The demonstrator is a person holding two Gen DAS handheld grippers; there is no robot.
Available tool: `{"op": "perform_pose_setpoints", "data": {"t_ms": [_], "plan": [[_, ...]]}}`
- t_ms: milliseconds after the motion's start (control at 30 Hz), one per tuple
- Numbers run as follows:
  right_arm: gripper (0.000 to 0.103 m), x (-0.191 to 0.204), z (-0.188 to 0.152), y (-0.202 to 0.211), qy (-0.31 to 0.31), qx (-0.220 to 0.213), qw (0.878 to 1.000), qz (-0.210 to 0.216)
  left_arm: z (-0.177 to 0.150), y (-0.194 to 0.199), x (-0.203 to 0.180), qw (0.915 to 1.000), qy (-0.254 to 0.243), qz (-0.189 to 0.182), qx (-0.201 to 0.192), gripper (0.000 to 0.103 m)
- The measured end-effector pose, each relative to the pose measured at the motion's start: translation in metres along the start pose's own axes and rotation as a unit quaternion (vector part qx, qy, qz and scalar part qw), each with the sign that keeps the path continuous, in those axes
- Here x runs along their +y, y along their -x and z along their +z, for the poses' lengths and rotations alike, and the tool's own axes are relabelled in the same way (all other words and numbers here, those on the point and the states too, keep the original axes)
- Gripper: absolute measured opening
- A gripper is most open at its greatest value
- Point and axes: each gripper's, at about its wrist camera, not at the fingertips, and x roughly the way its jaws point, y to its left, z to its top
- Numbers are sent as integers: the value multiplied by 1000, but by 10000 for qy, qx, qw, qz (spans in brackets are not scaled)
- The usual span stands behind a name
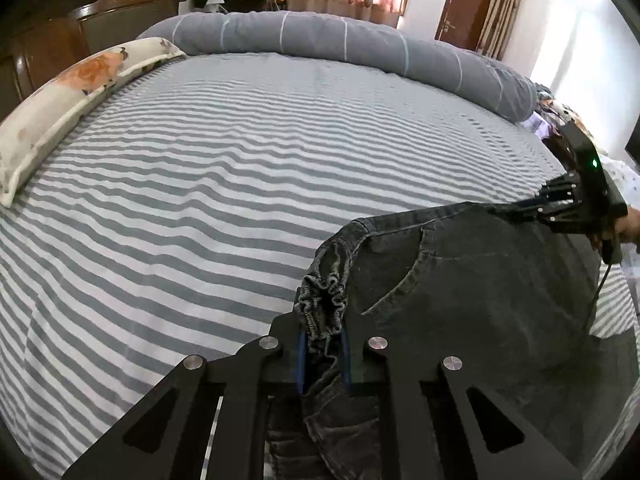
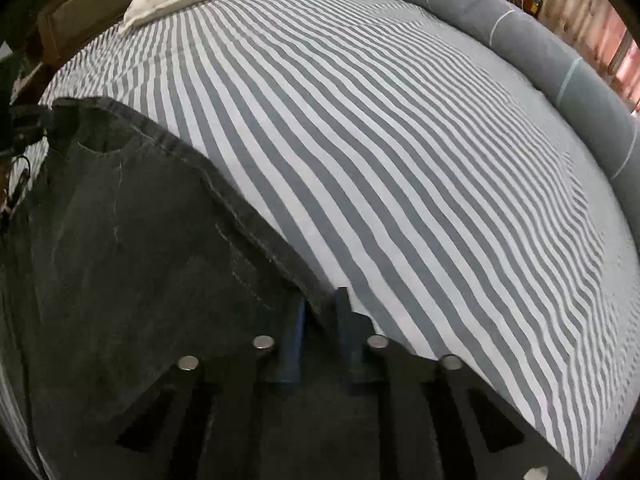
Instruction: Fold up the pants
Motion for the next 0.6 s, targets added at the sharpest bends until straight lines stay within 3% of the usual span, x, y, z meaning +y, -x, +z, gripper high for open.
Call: {"op": "perform_pose_setpoints", "data": {"t_ms": [167,300,367,467,500,533,600], "plan": [[7,4,2,30,-162,-499,9984,-198,3,11,10,9996,275,22,-80,13],[9,4,8,13,-194,-368,9988,-266,0,6,14,9984,559,121,-31,13],[15,3,11,-7,-209,-123,9994,-256,1,2,11,9983,526,237,2,13],[28,-10,8,-7,-419,-185,9989,-68,1,-2,9,9983,491,316,55,13],[47,-17,6,-5,-464,-138,9988,-89,1,-3,10,9983,483,311,76,13],[58,-22,3,-4,-480,-63,9987,-183,1,-5,11,9983,487,305,104,13],[54,-31,-7,-2,-412,84,9988,-236,1,-7,12,9983,491,294,134,13]]}}
